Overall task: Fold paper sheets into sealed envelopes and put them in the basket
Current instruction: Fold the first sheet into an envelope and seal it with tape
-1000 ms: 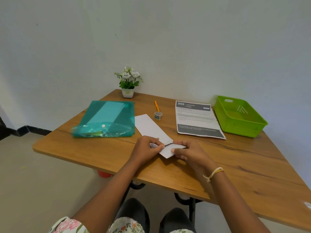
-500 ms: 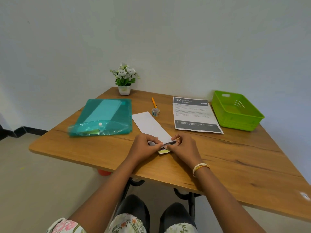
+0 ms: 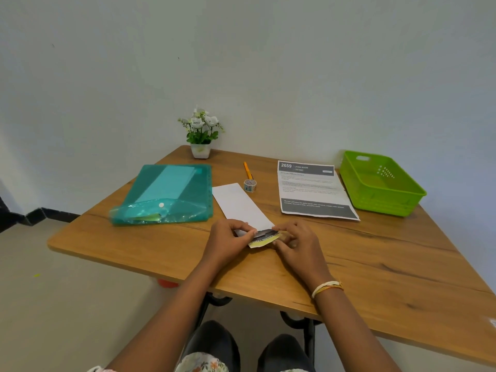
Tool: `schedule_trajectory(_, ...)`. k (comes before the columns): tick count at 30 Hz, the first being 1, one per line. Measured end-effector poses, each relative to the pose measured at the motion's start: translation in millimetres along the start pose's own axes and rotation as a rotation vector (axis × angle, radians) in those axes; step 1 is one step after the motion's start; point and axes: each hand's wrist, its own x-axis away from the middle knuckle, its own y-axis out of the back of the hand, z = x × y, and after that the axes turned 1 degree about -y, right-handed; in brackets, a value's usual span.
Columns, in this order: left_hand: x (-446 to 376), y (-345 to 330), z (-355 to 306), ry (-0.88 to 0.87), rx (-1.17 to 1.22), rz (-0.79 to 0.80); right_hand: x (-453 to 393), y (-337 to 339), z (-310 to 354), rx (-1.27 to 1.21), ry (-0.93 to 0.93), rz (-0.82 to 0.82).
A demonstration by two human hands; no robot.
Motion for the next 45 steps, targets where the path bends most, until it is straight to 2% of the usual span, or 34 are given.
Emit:
schedule_trajectory(3, 0.9, -0.5, 2.9, 0.005, -0.016, 0.036, 1.4, -1.6, 1.7, -0.025, -0.008, -0.008)
schedule_trajectory(7, 2.2, -4.7, 2.0, 0.003, -0.158, 0.110, 0.3, -1.0, 0.0, -0.055, -0.080, 0.028)
schedule_trajectory(13, 3.8, -3.7, -1.0, -0.029, -0.155, 0.133, -2.1, -5.7, -1.3, 0.028, -0.099, 0.024)
schedule_trajectory(18, 3.9, -3.8, -0.8, -0.065, -0.207, 0.132, -2.8, -7.9, -2.1, 0.147, -0.039, -0.043)
schedule_trajectory(21, 4.3, -4.2, -1.4, -0.109, -0.229, 0.144, -2.0, -9.5, -2.6, 0.203, -0.020, -0.026)
schedule_trajectory(24, 6.4, -7.8, -1.2, -0.155, -0.405, 0.114, -0.8, -10.7, -2.2, 0.250, -0.002, -0.011)
schedule_trajectory(28, 11.1, -14.1, -2.4, -0.353, -0.699, 0.082, 1.2, -9.6, -0.2, 0.266, 0.017, 0.002)
schedule_trajectory(30, 10.7, -13.7, -2.4, -0.319, -0.682, 0.099, 1.3, -7.4, -0.2, 0.210, -0.009, 0.018)
schedule_trajectory(34, 8.3, -7.2, -3.4, -0.136, -0.496, 0.154, 0.7, 0.0, -3.3, 0.000, -0.113, 0.038)
schedule_trajectory(37, 6.9, -7.3, -5.7, -0.119, -0.486, 0.177, -0.4, 0.6, -3.3, -0.027, -0.159, 0.038)
schedule_trajectory(39, 7.5, -9.4, -6.3, -0.137, -0.551, 0.163, -0.8, -0.9, -2.0, -0.032, -0.178, 0.027)
schedule_trajectory(42, 12.6, -14.3, -6.1, -0.261, -0.674, 0.064, -0.2, -0.9, -1.3, -0.022, -0.191, 0.007)
schedule_trajectory(45, 18.2, -15.0, -6.0, -0.377, -0.600, -0.061, 1.0, 1.9, -1.9, -0.067, -0.201, -0.043)
